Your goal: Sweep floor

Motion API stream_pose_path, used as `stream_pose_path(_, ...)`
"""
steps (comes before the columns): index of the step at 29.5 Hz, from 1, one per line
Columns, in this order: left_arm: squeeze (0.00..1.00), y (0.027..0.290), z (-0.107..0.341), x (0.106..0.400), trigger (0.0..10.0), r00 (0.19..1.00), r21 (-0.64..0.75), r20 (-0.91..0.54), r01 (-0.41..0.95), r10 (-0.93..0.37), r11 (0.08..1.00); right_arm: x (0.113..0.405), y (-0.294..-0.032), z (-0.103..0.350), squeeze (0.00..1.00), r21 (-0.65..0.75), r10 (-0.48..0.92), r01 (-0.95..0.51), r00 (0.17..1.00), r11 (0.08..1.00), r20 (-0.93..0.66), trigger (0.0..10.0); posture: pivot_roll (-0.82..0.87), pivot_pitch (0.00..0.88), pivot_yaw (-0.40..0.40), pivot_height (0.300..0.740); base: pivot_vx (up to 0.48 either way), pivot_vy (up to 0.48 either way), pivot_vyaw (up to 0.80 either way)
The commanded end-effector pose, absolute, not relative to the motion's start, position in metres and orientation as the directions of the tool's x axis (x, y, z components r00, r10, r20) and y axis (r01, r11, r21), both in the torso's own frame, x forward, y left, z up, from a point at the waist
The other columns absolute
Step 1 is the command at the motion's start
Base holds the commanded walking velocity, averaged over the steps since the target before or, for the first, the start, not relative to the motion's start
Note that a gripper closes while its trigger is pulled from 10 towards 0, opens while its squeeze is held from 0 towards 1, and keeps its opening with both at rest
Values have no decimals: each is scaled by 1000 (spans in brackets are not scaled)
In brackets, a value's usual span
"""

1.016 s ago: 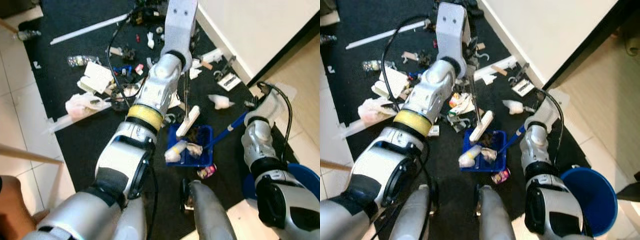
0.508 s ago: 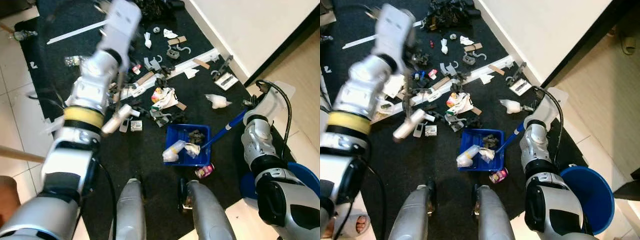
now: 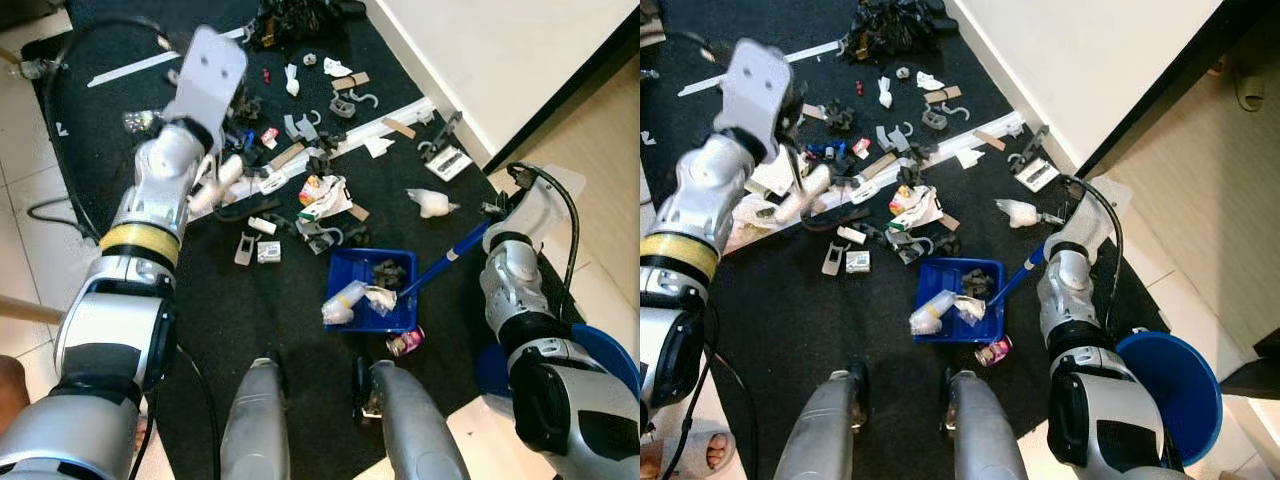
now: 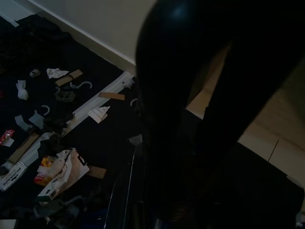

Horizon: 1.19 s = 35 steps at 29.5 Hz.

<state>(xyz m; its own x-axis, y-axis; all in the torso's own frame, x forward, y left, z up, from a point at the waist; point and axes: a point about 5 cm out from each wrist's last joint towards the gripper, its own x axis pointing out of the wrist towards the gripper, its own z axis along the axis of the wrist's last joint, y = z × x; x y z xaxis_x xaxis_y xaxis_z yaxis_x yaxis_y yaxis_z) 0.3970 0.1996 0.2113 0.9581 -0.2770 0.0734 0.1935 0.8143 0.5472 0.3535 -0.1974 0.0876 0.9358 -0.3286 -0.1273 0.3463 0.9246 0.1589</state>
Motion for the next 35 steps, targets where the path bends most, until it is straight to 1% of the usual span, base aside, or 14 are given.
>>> stream_pose_path(1,0,206,201,393,10000,961,610,51,185,-272,771,332,-191,47,0,122,-296,343,909,932,-293,10000,47,345,-49,740,0,0,0)
stream_pose_path(7,0,210,182,389,10000,966,684,6,183,-257,706,329,-190,46,0,124,-291,334,917,935,-273,10000,21,372,-47,740,0,0,0)
stream_pose_path(8,0,212,174,387,10000,976,718,-7,157,-219,678,327,-189,44,0,124,-291,332,918,935,-270,10000,12,379,-46,740,0,0,0)
stream_pose_path(9,0,212,174,387,10000,976,718,-7,157,-219,678,327,-189,44,0,124,-291,332,918,935,-270,10000,12,379,-46,740,0,0,0)
stream_pose_path(15,0,212,168,386,10000,986,766,57,58,-156,640,323,-190,41,0,127,-296,338,918,933,-265,10000,7,384,-36,740,0,0,0)
stream_pose_path(19,0,202,166,386,10000,983,743,96,34,-157,669,322,-191,41,0,130,-298,339,919,932,-259,10000,8,385,-34,740,0,0,0)
stream_pose_path(22,0,179,167,388,10000,971,605,155,52,-182,795,321,-189,42,0,135,-292,330,925,934,-242,10000,5,384,-33,740,0,0,0)
stream_pose_path(24,0,173,167,388,10000,968,567,169,60,-188,821,321,-188,43,0,136,-289,326,928,935,-237,10000,5,384,-33,740,0,0,0)
stream_pose_path(27,0,158,165,387,10000,958,417,168,145,-233,897,322,-185,45,0,140,-281,315,934,939,-220,10000,-4,387,-32,740,0,0,0)
stream_pose_path(29,0,158,165,387,10000,958,417,168,145,-233,897,322,-185,45,0,140,-281,315,934,939,-220,10000,-4,387,-32,740,0,0,0)
stream_pose_path(30,0,151,157,386,10000,953,406,116,211,-279,889,322,-183,45,0,141,-276,309,937,941,-213,10000,-8,389,-29,740,0,0,0)
stream_pose_path(31,0,151,157,386,10000,953,406,116,211,-279,889,322,-183,45,0,141,-276,309,937,941,-213,10000,-8,389,-29,740,0,0,0)
stream_pose_path(32,0,149,148,385,10000,951,425,49,256,-305,868,320,-183,44,0,141,-275,308,937,941,-213,10000,-9,390,-27,740,0,0,0)
stream_pose_path(35,0,150,146,385,10000,950,436,34,267,-312,859,320,-183,44,0,140,-275,309,937,941,-214,10000,-9,390,-25,740,0,0,0)
